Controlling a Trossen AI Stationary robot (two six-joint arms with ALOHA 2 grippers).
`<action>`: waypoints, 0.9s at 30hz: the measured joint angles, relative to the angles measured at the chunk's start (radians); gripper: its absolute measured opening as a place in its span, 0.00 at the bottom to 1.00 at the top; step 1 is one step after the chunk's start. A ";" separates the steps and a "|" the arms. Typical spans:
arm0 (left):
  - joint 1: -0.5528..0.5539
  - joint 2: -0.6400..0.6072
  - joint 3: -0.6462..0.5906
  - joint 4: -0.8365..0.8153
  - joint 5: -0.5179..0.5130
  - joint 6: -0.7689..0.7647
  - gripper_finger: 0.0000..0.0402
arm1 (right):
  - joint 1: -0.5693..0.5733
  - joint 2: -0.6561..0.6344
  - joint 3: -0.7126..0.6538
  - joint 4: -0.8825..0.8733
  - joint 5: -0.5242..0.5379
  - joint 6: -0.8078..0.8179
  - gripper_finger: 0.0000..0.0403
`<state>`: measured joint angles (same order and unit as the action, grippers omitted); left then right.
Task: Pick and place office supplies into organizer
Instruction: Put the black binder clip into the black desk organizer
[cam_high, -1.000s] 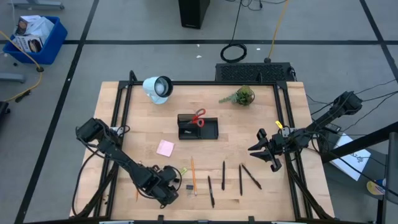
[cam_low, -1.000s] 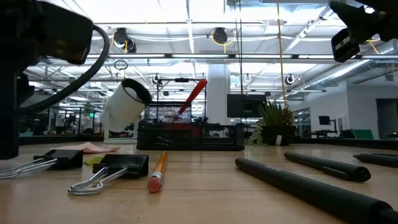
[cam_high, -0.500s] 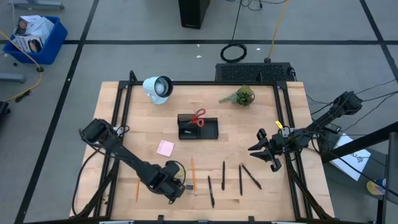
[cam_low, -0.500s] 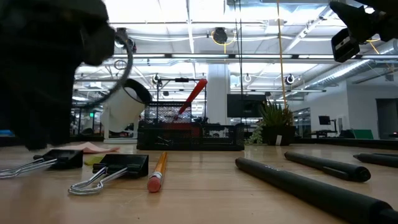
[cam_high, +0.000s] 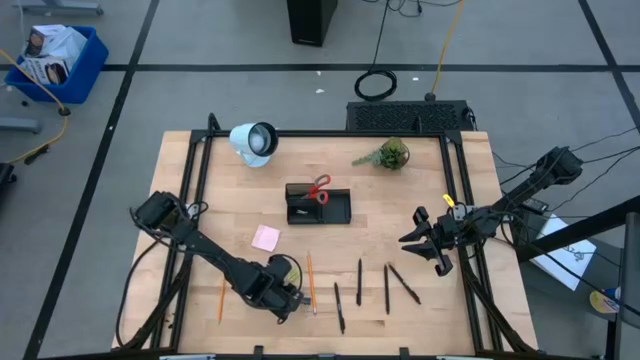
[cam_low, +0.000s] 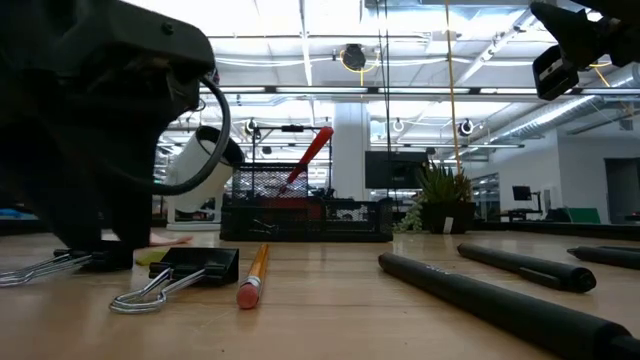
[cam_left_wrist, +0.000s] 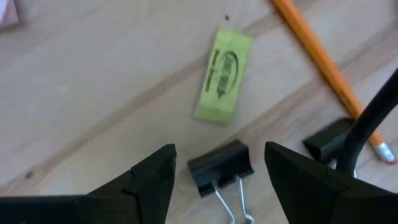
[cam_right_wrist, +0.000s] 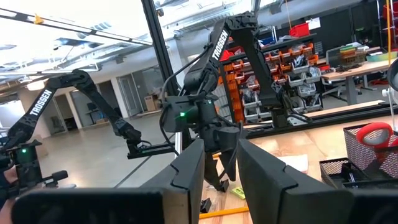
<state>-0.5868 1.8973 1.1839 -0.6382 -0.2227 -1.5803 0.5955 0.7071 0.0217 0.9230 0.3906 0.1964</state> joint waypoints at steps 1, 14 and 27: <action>0.000 0.000 0.000 -0.001 -0.003 0.000 0.62 | 0.000 0.000 0.000 0.000 0.000 0.000 0.22; 0.002 0.013 0.000 0.003 -0.002 -0.012 0.62 | 0.000 0.000 0.000 0.000 0.000 0.000 0.22; -0.011 0.013 0.000 -0.016 0.005 -0.063 0.43 | 0.000 0.000 0.000 0.000 0.000 0.000 0.22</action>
<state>-0.5976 1.9106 1.1839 -0.6538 -0.2173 -1.6428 0.5956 0.7071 0.0219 0.9230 0.3904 0.1967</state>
